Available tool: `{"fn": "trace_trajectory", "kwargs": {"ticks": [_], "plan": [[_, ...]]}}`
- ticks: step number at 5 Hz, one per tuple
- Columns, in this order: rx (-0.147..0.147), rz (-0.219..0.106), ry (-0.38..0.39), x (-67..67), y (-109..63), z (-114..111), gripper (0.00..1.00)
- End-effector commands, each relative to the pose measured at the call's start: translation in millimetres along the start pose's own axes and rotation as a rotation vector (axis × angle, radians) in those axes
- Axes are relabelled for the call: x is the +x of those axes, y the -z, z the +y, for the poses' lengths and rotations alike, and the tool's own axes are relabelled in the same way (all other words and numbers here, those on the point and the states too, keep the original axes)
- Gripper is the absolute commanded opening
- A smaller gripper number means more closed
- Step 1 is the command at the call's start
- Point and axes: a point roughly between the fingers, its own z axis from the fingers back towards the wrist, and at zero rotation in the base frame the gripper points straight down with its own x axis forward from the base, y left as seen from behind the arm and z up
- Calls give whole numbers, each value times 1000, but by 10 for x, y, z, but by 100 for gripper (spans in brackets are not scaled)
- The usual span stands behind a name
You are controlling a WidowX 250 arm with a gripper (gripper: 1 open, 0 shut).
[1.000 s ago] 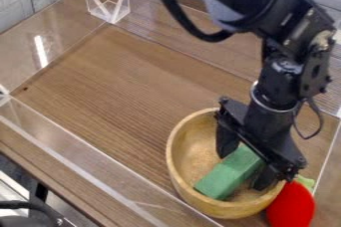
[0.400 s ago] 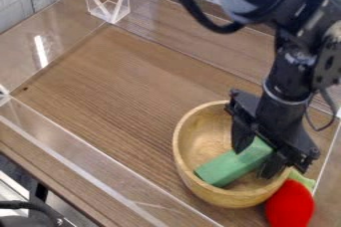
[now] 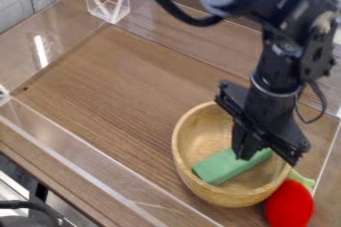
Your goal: Remove the green block from the brown bowl and put it on the table
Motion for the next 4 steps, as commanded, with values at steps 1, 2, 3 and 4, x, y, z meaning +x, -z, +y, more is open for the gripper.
{"fn": "trace_trajectory", "kwargs": {"ticks": [1, 2, 3, 4], "plan": [[14, -67, 25, 14, -269, 168, 0], [24, -77, 13, 107, -327, 368, 0], [18, -71, 36, 184, -132, 346, 100], [13, -64, 58, 98, -63, 348, 100]]}}
